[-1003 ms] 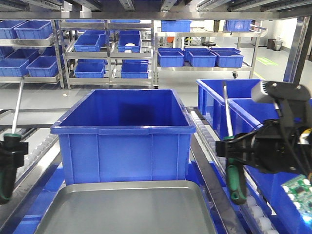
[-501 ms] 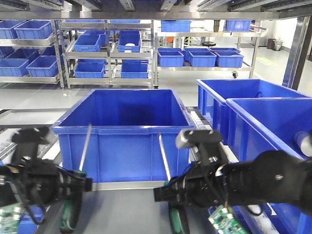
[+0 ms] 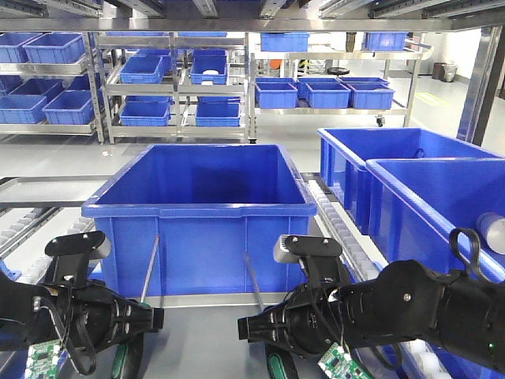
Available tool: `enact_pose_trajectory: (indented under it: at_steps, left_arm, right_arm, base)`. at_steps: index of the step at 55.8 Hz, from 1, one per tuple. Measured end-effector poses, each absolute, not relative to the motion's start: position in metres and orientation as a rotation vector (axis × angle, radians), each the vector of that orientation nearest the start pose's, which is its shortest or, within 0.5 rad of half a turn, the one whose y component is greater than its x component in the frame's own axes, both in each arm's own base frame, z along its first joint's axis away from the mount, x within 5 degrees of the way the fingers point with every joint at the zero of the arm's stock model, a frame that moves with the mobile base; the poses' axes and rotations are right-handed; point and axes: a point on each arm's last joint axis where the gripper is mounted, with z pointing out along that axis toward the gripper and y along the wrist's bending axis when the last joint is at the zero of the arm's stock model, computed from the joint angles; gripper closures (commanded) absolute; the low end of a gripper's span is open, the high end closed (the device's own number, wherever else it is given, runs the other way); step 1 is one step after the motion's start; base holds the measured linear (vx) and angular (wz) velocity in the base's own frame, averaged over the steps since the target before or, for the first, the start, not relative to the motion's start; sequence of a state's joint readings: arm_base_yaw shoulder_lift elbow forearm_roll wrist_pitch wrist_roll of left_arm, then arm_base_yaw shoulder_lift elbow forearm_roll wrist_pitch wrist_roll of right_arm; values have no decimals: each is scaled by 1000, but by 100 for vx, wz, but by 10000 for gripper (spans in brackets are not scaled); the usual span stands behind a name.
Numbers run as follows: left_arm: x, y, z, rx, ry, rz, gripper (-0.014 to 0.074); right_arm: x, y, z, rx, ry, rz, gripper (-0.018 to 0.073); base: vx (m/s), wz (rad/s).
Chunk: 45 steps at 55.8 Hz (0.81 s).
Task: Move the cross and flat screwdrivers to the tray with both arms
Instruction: 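Lower both grippers and lay the screwdrivers flat on the tray, then open both grippers and withdraw the left gripper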
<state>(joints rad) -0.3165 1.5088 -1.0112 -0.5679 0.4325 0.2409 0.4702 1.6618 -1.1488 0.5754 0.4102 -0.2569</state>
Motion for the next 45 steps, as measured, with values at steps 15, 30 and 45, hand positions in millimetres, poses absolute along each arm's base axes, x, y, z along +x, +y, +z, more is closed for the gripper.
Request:
enact_pose_trajectory:
  at_steps: [15,30,45]
  left_arm:
    - [296,-121,262,182,2442,-576,107]
    - [278,-116,298,196,2324,-594,107]
    - [255,-107,339,194,2163,-606,107]
  right_arm:
    - [316,180,261,-331,2369,617,8]
    - [306,173,293,-316,2253,629,11]
    - [303,171,303,-313,2216,633,11]
  base:
    - [0,0]
    - [0,0]
    - [0,0]
